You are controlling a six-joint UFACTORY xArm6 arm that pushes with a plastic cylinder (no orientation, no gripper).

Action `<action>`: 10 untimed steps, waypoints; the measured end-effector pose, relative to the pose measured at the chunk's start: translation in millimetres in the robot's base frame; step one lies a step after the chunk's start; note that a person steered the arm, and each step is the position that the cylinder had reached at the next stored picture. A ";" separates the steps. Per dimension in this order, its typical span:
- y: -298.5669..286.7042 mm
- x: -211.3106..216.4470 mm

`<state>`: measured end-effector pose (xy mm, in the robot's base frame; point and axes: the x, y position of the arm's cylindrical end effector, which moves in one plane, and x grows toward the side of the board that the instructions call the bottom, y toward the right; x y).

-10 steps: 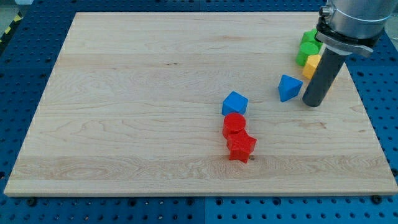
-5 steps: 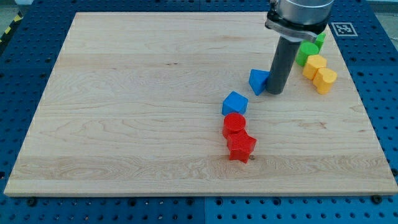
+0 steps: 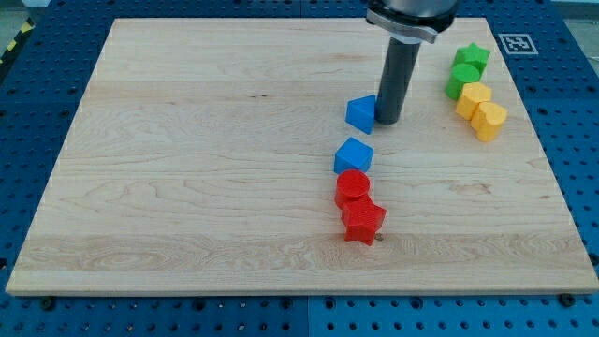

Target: Place the blue triangle above the blue cube

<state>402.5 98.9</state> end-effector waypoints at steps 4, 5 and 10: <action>-31.9 -23.4; -34.4 -13.0; -81.6 -45.8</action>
<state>356.7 17.3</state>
